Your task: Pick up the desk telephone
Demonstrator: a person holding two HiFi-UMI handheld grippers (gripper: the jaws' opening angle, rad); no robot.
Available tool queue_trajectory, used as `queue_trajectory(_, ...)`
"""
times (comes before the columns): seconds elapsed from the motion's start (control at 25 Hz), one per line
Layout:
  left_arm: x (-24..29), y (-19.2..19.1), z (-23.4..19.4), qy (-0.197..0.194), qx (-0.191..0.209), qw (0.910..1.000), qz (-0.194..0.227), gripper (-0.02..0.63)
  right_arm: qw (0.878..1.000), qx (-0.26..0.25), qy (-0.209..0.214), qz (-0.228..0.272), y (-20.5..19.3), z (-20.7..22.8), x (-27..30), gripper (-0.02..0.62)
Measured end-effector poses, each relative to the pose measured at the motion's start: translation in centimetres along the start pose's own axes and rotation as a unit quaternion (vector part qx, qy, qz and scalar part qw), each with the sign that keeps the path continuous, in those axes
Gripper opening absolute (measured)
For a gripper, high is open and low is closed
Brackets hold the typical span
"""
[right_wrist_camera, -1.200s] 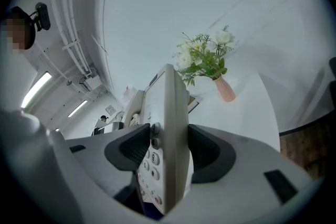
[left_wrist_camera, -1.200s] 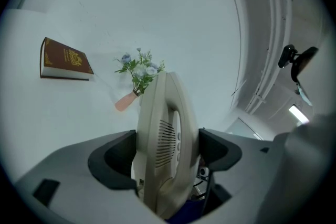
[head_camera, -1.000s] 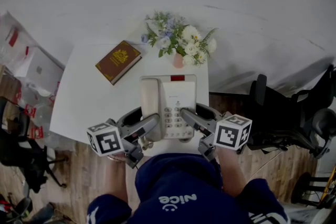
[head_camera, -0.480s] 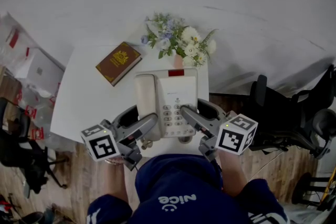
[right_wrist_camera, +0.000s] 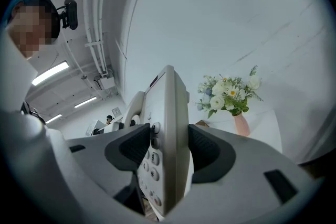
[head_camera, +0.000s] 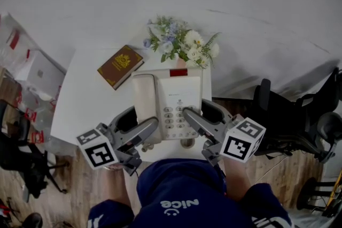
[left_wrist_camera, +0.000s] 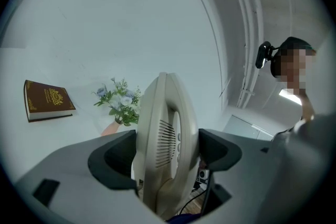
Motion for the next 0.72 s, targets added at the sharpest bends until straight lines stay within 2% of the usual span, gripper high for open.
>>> queue_trajectory(0.48,-0.1,2.0,2.4,-0.009,0.037,0.9991,0.021,0.377,0.999,-0.015,0.01,0.038,2.2,-1.8,-1.1,0.246)
queue_trajectory(0.72,-0.2,2.3,2.7,-0.014,0.043,0.9987,0.025,0.377,0.999,-0.026,0.01,0.047,2.6,-2.3,-1.3,0.246)
Point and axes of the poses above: the fingertips, and each gripper's own axes: x forward along the fingers, z to its right, y out of its top, the point moved 2 cm from there along -x, backward along the fingers, and after that the axes turned 8 degrees about -y, right-handed, at the moved point
